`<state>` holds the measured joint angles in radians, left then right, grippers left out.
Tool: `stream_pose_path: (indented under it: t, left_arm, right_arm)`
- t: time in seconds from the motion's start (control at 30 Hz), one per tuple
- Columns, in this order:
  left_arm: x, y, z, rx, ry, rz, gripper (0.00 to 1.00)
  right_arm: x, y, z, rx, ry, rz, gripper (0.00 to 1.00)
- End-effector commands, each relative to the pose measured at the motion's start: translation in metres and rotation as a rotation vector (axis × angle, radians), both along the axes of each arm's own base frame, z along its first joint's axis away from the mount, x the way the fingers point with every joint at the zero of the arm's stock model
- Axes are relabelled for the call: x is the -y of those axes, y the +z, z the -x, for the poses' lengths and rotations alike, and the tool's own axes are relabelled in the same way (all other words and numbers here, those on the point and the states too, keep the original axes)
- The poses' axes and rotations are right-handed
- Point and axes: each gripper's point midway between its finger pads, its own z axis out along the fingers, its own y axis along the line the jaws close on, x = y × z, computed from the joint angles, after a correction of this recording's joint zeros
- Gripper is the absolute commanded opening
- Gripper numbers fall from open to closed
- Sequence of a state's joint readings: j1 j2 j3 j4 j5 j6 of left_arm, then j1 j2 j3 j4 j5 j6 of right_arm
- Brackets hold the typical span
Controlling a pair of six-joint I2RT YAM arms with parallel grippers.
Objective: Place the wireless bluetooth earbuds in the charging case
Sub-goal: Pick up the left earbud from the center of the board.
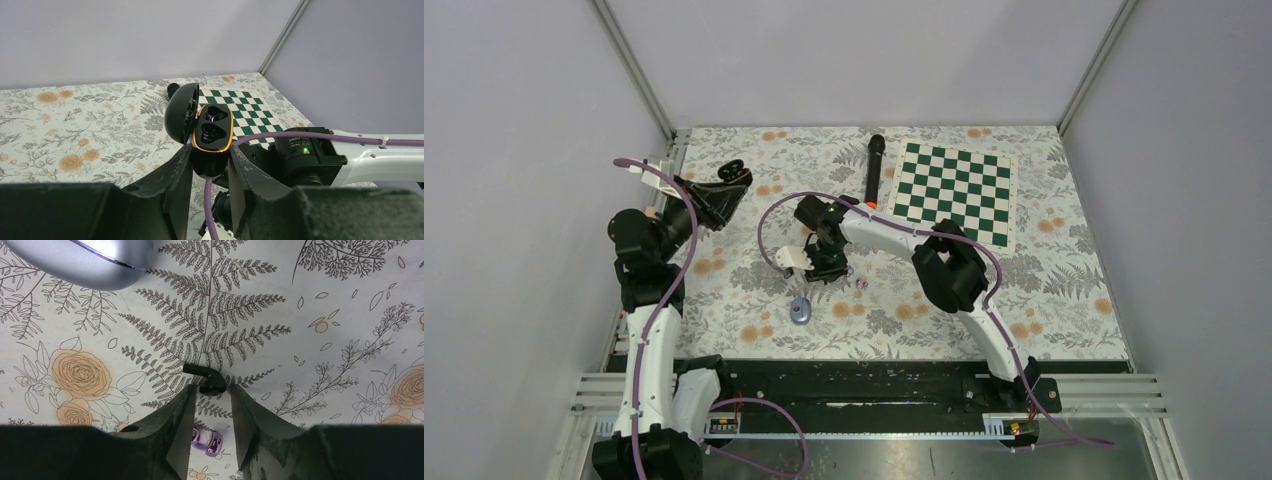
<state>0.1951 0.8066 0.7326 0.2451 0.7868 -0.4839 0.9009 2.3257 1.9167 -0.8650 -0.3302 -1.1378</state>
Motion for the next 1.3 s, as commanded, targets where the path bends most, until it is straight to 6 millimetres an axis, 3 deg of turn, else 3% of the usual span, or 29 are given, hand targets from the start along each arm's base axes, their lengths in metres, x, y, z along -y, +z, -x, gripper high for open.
stream_pose_path:
  t: [0.0,0.33,0.57,0.93,1.1,1.13,1.17,1.27]
  left_arm:
    - [0.002,0.013,0.004,0.063,-0.016,-0.010,0.00]
    - [0.001,0.008,0.003,0.053,-0.011,-0.006,0.00]
    - [0.001,0.008,0.002,0.052,-0.010,0.000,0.00]
    - [0.000,0.004,-0.001,0.041,-0.008,0.002,0.00]
    - [-0.001,-0.007,-0.011,0.024,-0.012,0.001,0.00]
    - [-0.001,-0.010,-0.015,0.019,-0.015,0.002,0.00]
    - [0.001,-0.013,-0.019,0.018,-0.024,-0.002,0.00]
    - [0.014,-0.018,-0.033,0.031,-0.081,-0.037,0.00]
  right_arm:
    - [-0.006,0.004,0.002,0.011,0.018,0.001,0.41]
    - [-0.009,0.005,0.003,0.012,0.014,-0.007,0.36]
    - [-0.011,0.004,0.002,0.023,0.004,-0.007,0.40]
    - [-0.011,0.010,-0.001,0.036,-0.035,-0.006,0.22]
    - [-0.007,0.049,-0.031,0.193,-0.175,-0.074,0.12]
    - [-0.005,0.064,-0.038,0.233,-0.211,-0.108,0.10]
    - [0.001,0.080,-0.046,0.281,-0.249,-0.135,0.02]
    - [0.019,0.132,-0.060,0.383,-0.357,-0.232,0.00]
